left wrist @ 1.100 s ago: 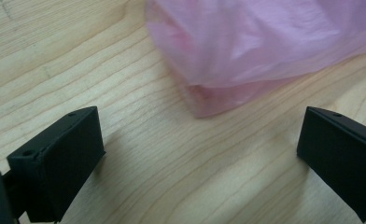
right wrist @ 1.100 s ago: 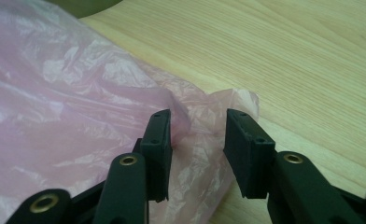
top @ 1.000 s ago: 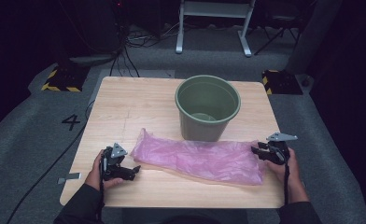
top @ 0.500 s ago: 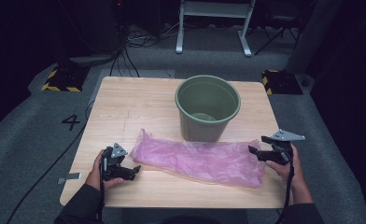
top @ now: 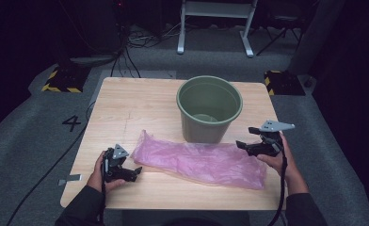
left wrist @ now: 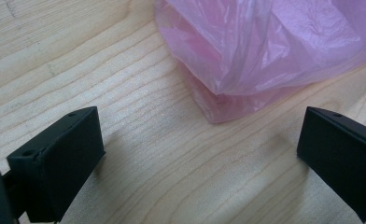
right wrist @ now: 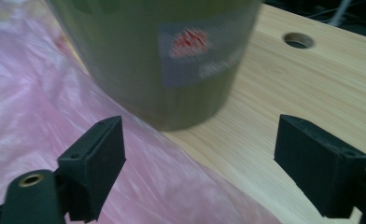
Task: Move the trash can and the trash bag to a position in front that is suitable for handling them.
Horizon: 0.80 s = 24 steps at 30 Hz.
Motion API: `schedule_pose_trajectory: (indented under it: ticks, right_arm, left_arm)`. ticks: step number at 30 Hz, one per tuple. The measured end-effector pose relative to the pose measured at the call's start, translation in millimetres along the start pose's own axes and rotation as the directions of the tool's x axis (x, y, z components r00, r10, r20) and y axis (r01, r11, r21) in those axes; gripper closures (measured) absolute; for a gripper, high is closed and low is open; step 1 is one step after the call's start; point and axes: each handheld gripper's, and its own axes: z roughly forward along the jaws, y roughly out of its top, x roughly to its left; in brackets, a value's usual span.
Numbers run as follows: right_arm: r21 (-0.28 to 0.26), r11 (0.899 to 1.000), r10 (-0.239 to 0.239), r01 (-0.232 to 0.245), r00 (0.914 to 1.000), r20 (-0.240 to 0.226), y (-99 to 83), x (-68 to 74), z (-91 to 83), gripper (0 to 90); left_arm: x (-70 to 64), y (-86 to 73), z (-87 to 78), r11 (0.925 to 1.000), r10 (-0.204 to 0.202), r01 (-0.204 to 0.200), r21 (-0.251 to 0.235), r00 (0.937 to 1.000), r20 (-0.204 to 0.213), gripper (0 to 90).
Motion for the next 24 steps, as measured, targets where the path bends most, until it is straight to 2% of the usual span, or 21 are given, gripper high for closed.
schedule_pose_trajectory:
  ticks: [2, 5, 8, 10, 14, 15, 17, 18, 24]
  right_arm:
    - [0.01, 1.0, -0.014, 0.014, 0.9998, -0.012, 8.0, -0.1, 6.6, 15.7]
    - [-0.01, 1.0, -0.002, 0.001, 0.9995, -0.031, 14.1, -1.3, 11.5, 15.7]
    - [0.022, 1.0, -0.016, 0.017, 0.9993, -0.035, 21.2, -2.0, 26.4, 15.7]
    - [0.025, 0.999, -0.026, 0.027, 0.9989, -0.039, 23.4, -0.9, 32.5, 15.8]
    - [0.005, 0.999, -0.036, 0.037, 0.9974, -0.062, 29.5, 3.6, 41.4, 16.3]
    - [0.001, 0.999, -0.037, 0.038, 0.9968, -0.071, 31.1, 5.1, 43.4, 13.9]
    - [0.0, 0.999, -0.046, 0.046, 0.9971, -0.061, 32.4, 6.7, 45.3, 15.5]
    - [0.013, 0.997, -0.069, 0.07, 0.9969, -0.039, 34.3, 9.7, 49.1, 15.3]
    - [0.019, 0.997, -0.077, 0.078, 0.9962, -0.042, 40.1, 13.7, 57.2, 15.4]
  left_arm:
    - [-0.1, 0.2, 0.1, 1.0, 0.0, 0.0, 0.001, 1.0, -0.001, 0.3]
    - [-0.2, 0.2, 0.0, 1.0, 0.0, 0.0, 0.002, 1.0, -0.001, 0.3]
    - [-0.2, 0.2, 0.0, 1.0, 0.0, 0.0, 0.001, 1.0, -0.001, 0.3]
    - [-0.1, 0.2, 0.1, 1.0, 0.0, 0.0, 0.001, 1.0, -0.001, 0.3]
    - [-0.3, 0.4, 0.2, 1.0, 0.0, 0.0, 0.002, 1.0, -0.001, 0.3]
    - [-0.4, 0.4, 0.3, 1.0, -0.002, 0.002, 0.003, 1.0, 0.001, 0.3]
    - [-0.4, 0.4, 0.3, 1.0, -0.002, 0.002, 0.003, 1.0, 0.0, 0.3]
    - [-0.4, 0.4, 0.3, 1.0, -0.002, 0.002, 0.003, 1.0, 0.001, 0.3]
    - [-0.7, 0.8, 0.7, 1.0, -0.003, 0.003, 0.003, 1.0, 0.0, 0.3]
